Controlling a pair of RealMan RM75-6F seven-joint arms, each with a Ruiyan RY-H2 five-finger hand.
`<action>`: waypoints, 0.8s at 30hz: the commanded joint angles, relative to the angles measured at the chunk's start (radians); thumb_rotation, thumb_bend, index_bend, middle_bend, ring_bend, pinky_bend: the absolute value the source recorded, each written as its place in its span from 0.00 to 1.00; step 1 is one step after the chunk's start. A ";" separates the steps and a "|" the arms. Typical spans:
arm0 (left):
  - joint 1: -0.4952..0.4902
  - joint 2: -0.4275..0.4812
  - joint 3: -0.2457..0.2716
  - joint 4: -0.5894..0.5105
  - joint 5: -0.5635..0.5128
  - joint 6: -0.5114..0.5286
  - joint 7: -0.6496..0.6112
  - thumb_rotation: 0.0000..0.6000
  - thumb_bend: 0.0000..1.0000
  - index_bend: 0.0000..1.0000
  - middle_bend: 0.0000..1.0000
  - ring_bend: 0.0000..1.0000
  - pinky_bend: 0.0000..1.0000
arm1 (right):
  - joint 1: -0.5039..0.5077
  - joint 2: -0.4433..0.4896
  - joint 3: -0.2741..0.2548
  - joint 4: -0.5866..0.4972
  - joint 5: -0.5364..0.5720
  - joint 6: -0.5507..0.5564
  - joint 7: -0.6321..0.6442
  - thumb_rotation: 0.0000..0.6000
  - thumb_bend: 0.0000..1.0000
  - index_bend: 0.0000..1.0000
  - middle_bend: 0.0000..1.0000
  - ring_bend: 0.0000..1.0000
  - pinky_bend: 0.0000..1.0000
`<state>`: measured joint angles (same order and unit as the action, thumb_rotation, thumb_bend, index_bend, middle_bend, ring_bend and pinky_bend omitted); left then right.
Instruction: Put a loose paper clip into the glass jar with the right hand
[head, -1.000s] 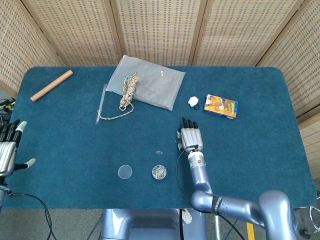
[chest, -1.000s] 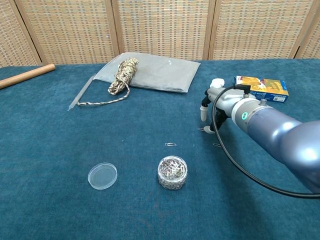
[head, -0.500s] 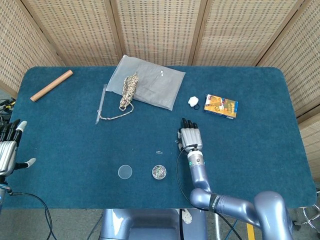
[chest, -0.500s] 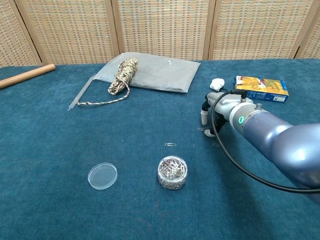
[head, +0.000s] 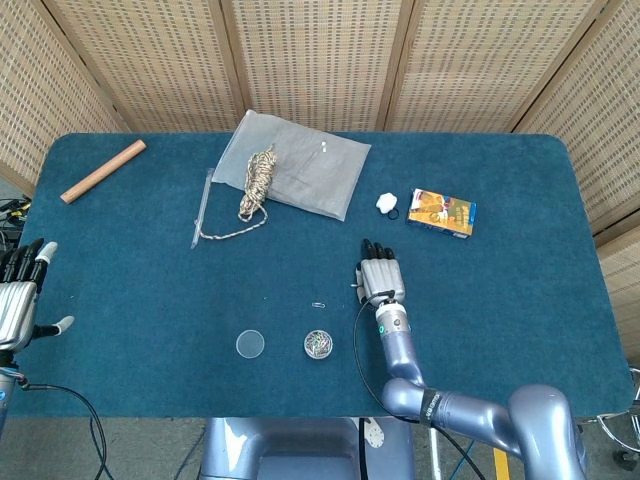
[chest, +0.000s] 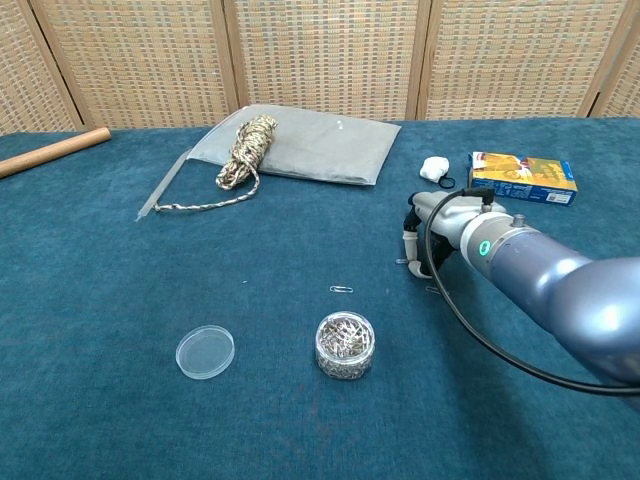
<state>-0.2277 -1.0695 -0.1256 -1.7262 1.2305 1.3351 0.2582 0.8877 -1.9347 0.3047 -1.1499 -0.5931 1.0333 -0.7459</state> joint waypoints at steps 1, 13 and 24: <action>0.000 0.000 0.000 -0.001 0.000 0.002 0.000 1.00 0.00 0.00 0.00 0.00 0.00 | -0.002 -0.001 -0.001 0.001 0.001 -0.003 -0.002 1.00 0.36 0.57 0.00 0.00 0.10; 0.002 0.004 0.003 -0.004 0.006 0.006 -0.011 1.00 0.00 0.00 0.00 0.00 0.00 | -0.015 0.001 -0.007 -0.013 -0.052 0.008 0.020 1.00 0.43 0.65 0.02 0.00 0.10; 0.004 0.011 0.007 -0.007 0.014 0.007 -0.024 1.00 0.00 0.00 0.00 0.00 0.00 | -0.054 0.142 -0.014 -0.291 -0.224 0.048 0.108 1.00 0.43 0.68 0.06 0.00 0.10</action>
<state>-0.2235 -1.0586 -0.1191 -1.7331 1.2448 1.3423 0.2340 0.8507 -1.8499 0.3025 -1.3492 -0.7474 1.0655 -0.6661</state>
